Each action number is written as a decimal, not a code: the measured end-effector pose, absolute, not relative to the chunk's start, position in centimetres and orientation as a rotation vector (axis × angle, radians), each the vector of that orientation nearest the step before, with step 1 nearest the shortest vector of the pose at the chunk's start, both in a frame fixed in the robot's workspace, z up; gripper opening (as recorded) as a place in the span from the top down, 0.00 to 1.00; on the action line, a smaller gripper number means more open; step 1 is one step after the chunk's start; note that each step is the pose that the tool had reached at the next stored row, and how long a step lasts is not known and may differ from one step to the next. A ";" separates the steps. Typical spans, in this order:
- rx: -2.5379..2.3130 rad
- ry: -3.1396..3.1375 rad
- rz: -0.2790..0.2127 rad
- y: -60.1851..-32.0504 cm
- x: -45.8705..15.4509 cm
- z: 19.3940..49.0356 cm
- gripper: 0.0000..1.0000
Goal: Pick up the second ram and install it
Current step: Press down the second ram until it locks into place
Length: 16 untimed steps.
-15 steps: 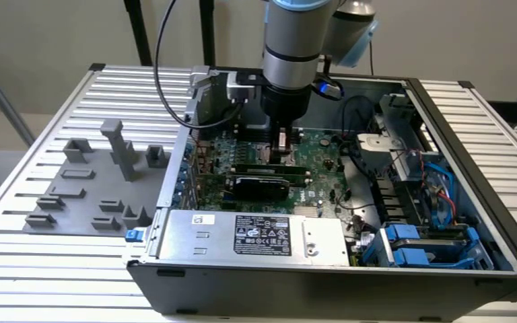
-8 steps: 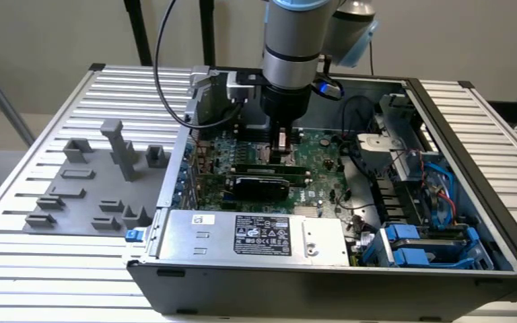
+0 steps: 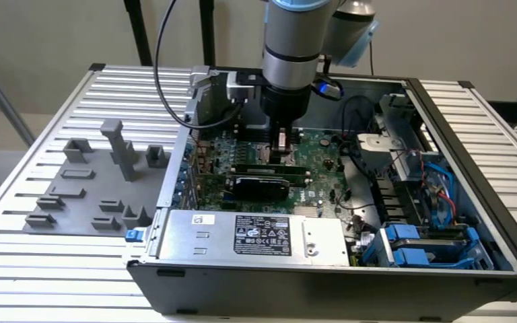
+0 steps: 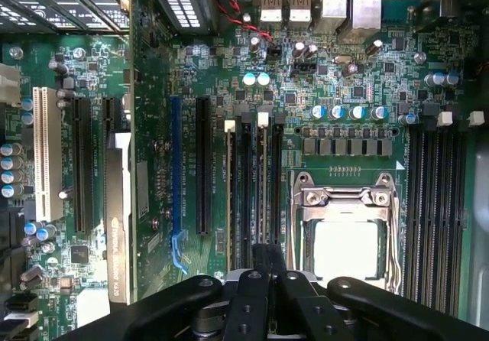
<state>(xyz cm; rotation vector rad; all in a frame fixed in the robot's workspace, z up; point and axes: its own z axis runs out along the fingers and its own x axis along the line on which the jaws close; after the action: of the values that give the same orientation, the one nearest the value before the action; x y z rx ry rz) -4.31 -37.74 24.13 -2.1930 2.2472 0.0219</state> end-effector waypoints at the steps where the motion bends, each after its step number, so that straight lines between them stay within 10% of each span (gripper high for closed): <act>1: -2.193 2.247 0.022 -37.7 -4.3 24.0 1.00; 16: -2.192 2.248 0.022 -37.5 -4.3 22.6 1.00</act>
<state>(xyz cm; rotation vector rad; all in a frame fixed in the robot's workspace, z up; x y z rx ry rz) -4.31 -37.52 22.58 -2.1923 2.2482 0.0218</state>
